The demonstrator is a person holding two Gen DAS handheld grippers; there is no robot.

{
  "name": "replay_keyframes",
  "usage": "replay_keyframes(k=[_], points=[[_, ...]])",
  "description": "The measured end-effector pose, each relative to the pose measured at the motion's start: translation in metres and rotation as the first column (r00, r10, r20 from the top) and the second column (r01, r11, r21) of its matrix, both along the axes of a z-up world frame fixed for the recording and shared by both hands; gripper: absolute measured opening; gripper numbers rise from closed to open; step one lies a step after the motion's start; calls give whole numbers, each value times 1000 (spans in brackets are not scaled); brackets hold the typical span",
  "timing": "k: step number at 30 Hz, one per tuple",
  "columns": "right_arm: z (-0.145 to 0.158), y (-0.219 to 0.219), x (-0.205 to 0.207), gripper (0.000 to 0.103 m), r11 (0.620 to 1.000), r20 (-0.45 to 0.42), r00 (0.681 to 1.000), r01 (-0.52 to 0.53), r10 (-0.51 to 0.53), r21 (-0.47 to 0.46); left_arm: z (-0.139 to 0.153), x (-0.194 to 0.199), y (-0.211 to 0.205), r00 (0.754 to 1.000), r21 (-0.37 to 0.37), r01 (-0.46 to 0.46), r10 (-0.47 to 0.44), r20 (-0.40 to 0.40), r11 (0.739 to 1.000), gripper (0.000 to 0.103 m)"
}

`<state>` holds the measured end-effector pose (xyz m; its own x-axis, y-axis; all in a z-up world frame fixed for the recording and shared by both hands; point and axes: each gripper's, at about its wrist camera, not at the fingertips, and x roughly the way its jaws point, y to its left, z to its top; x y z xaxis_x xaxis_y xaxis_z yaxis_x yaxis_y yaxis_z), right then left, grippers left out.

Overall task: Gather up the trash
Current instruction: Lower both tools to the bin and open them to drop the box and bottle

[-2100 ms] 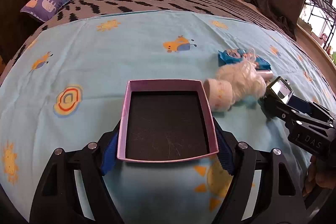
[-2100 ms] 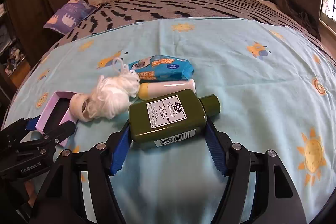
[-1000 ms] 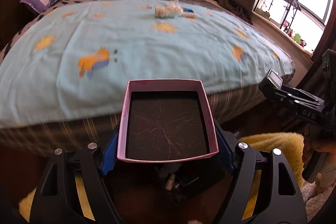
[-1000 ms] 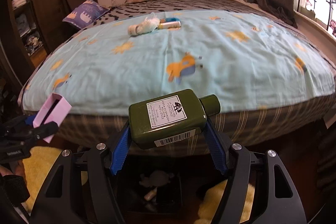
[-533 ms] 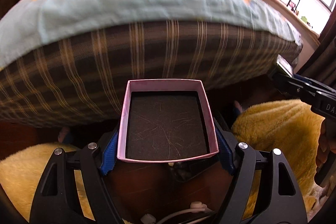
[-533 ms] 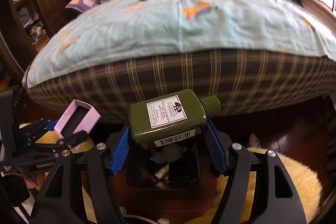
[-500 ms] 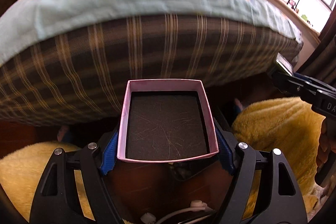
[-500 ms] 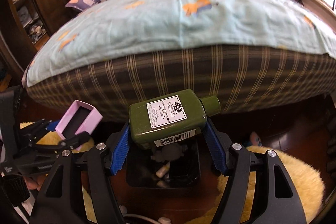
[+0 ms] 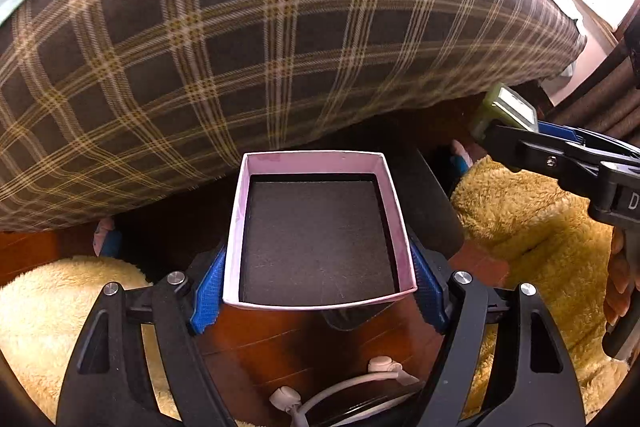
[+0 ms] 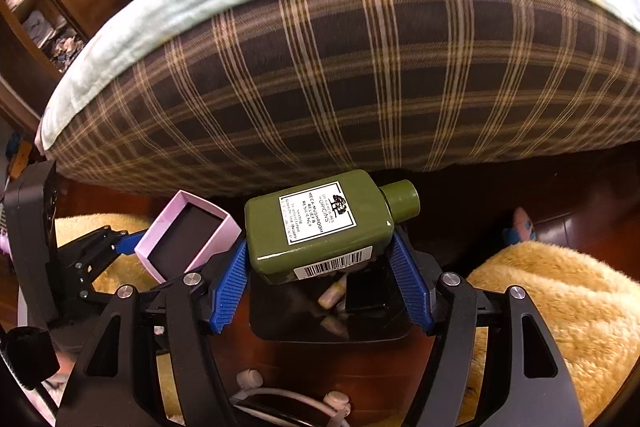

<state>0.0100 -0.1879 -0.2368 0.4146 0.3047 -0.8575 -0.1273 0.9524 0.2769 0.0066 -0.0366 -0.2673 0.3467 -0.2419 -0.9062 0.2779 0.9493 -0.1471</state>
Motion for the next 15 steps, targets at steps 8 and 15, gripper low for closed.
replay_keyframes(k=[8, 15], points=[[-6, 9, 9, 69, 1000, -22, 1000, 0, 0, 1, -7, -1, -9, 1000, 6, 27, -27, -10, 1000, 75], [8, -1, 16, 85, 999, 9, 999, 44, -44, -6, 5, 4, -4, 1000, 18, -2, 2, 4, 1000, 88]])
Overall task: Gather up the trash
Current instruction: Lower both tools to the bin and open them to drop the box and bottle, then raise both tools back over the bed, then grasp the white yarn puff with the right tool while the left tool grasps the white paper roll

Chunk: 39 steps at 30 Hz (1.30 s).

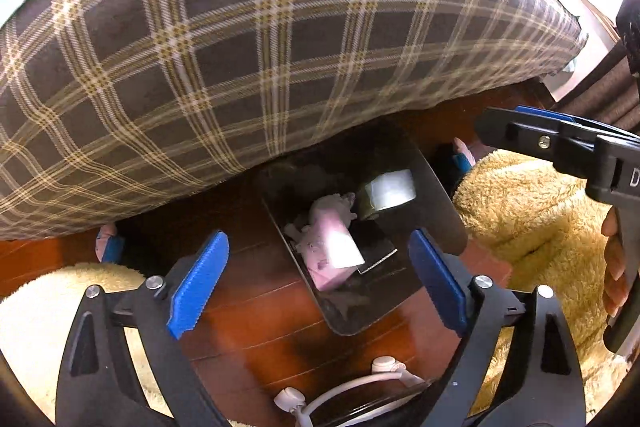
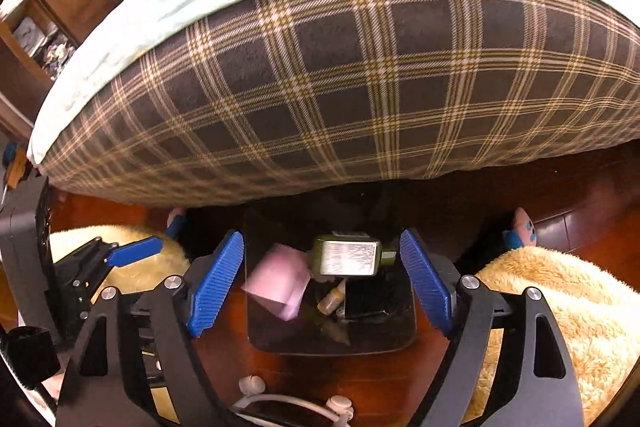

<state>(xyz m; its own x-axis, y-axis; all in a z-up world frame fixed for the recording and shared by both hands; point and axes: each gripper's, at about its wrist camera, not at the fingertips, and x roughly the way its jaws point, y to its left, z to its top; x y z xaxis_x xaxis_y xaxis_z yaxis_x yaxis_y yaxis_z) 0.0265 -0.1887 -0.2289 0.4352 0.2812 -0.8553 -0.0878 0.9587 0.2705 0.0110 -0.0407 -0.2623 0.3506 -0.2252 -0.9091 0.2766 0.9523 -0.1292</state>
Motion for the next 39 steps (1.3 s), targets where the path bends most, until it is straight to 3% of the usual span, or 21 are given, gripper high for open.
replay_keyframes(k=[6, 10, 19, 23, 29, 39], points=[[29, -12, 1, 87, 999, 57, 998, 37, -36, -14, 27, 2, 13, 998, 5, -22, 22, 54, 1000, 92], [64, -27, 6, 87, 997, 151, 987, 70, -63, -44, 57, 5, 22, 993, -12, -31, 32, 115, 999, 93], [135, -48, 35, 88, 990, 328, 942, 110, -77, -85, 138, 36, 35, 959, -43, -56, 65, 274, 998, 95], [155, -45, 56, 88, 989, 371, 926, 111, -68, -95, 157, 60, 36, 946, -28, -72, 78, 316, 997, 95], [160, -40, 100, 88, 992, 375, 926, 89, -49, -92, 165, 106, 34, 941, -27, -87, 91, 325, 996, 95], [150, -10, 176, 88, 995, 357, 934, 32, 3, -91, 152, 182, 30, 939, 4, -113, 106, 328, 994, 95]])
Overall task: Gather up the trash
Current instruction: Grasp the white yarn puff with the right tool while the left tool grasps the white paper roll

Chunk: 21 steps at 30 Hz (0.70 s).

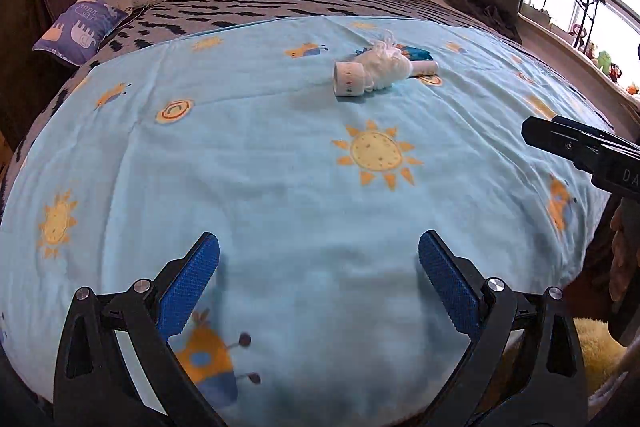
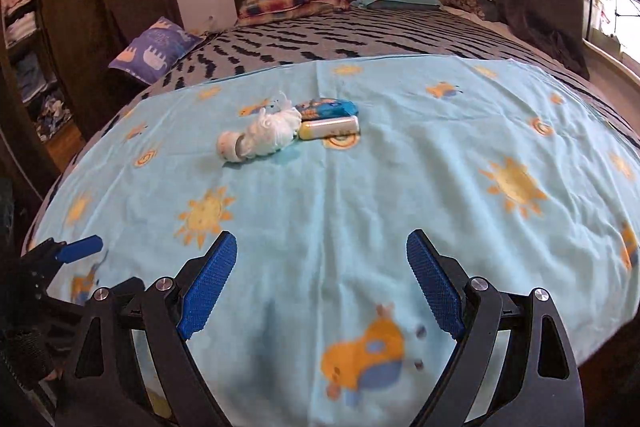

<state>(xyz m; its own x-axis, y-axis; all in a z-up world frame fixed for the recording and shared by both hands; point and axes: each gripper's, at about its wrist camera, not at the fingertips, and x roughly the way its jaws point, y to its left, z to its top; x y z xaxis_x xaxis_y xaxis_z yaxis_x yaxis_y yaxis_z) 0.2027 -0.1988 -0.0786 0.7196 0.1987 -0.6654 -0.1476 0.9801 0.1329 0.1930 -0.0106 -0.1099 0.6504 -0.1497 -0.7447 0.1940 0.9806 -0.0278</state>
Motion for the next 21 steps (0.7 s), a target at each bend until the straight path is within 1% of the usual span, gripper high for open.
replay_keyframes(k=[3, 6, 8, 9, 13, 16, 19, 21], points=[[-5, 8, 27, 87, 1000, -12, 1000, -6, 6, 0, -4, 21, -4, 1000, 28, -9, 8, 11, 1000, 95], [-6, 15, 51, 86, 998, -14, 999, -29, 29, 47, -7, 41, -6, 1000, 37, -17, 17, 16, 999, 95], [-6, 19, 65, 76, 995, -18, 999, -47, 49, 83, -9, 52, -7, 1000, 33, -19, 19, 9, 999, 95], [-7, 22, 72, 74, 994, -16, 998, -57, 59, 99, -11, 55, -7, 1000, 30, -18, 17, 6, 999, 95], [-12, 31, 93, 55, 992, -9, 997, -74, 75, 106, -11, 65, -9, 1000, 20, -5, 5, 3, 1000, 95], [-16, 32, 105, 45, 987, -26, 996, -84, 89, 140, -11, 75, -10, 1000, 20, 0, 0, 3, 1000, 95], [-19, 33, 112, 41, 984, -36, 993, -102, 108, 146, -11, 83, -12, 1000, 14, 8, -8, -6, 1000, 95], [-21, 37, 115, 35, 982, -45, 991, -120, 128, 144, -10, 89, -14, 1000, 11, 11, -11, -7, 1000, 95]])
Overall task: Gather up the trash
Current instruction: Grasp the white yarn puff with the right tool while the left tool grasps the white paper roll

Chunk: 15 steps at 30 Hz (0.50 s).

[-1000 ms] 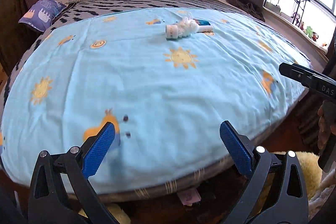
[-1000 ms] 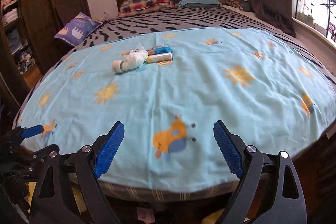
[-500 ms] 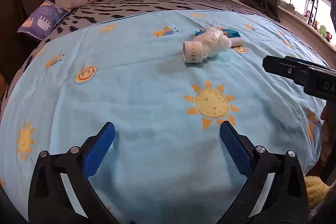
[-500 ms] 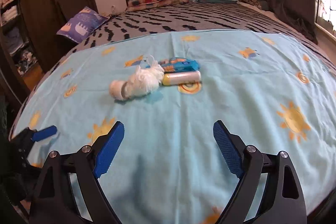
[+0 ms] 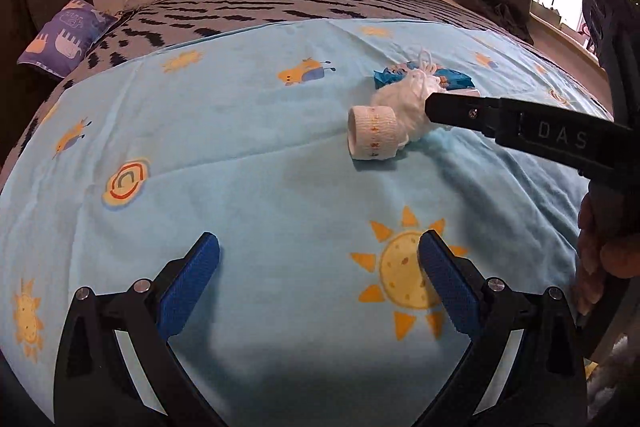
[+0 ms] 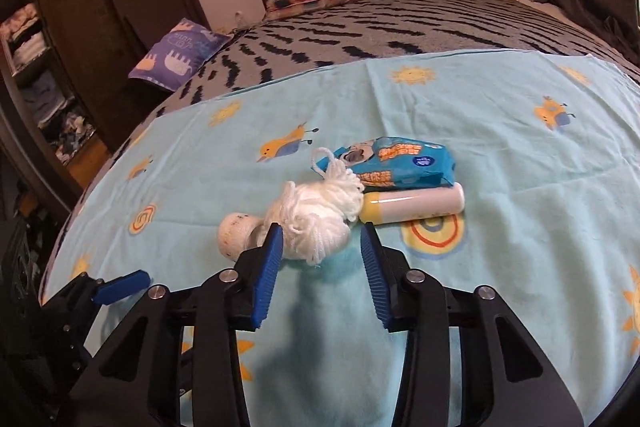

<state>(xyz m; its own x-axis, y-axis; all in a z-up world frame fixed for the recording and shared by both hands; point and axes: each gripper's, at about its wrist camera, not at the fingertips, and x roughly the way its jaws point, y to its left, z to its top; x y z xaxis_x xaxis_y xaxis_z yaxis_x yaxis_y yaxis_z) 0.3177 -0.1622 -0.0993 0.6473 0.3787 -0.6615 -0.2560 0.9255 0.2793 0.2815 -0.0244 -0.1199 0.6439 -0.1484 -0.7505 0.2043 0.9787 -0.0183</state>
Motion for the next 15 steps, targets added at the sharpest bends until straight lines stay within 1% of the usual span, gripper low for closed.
replay_keyframes(k=[1, 2, 5, 8, 11, 13, 15], points=[[0, 2, 1, 30, 1000, -1, 1000, -10, 10, -1, 1, 2, 0, 1000, -1, 1, -1, 1, 1000, 95], [0, 3, 3, 28, 1000, 2, 1000, -19, 19, 0, 1, 5, -2, 1000, -2, 2, -2, 2, 1000, 95], [8, 6, 1, 13, 999, 34, 999, -28, 28, -21, 3, 12, -5, 1000, -5, 3, -3, 2, 1000, 95], [21, 3, -2, 9, 998, 80, 997, -15, 21, -64, 6, 21, -9, 1000, -7, 1, -1, 14, 1000, 95], [33, -10, -5, 9, 997, 113, 994, 13, -5, -74, 11, 31, -16, 999, -3, 10, -9, 33, 1000, 94], [40, -21, -7, 9, 997, 132, 991, 35, -25, -73, 12, 39, -19, 999, -11, 13, -12, 36, 1000, 90], [45, -29, -9, 9, 996, 146, 989, 48, -38, -69, 12, 50, -23, 1000, -23, 14, -14, 24, 1000, 79]])
